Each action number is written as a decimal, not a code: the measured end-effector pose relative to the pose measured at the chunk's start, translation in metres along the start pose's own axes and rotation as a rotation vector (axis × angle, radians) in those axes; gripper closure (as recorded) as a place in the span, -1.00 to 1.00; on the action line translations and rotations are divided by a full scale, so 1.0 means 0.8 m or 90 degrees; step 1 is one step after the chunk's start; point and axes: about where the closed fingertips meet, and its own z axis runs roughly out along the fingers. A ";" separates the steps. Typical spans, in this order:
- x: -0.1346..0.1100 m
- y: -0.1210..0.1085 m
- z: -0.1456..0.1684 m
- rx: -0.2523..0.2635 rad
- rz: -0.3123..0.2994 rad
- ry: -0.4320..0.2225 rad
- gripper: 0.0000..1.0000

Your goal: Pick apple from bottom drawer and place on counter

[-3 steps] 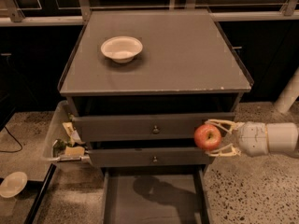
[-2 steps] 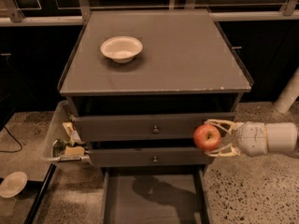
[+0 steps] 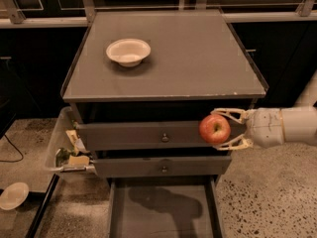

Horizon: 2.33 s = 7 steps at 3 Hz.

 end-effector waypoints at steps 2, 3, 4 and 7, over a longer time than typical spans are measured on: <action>-0.078 -0.165 -0.035 0.012 -0.053 0.022 1.00; -0.078 -0.165 -0.035 0.012 -0.053 0.022 1.00; -0.075 -0.176 -0.032 0.013 -0.051 0.024 1.00; 0.022 -0.275 0.003 0.039 0.134 0.000 1.00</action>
Offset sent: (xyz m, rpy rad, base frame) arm 0.0625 0.0138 0.1591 -0.1013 -0.1095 0.0021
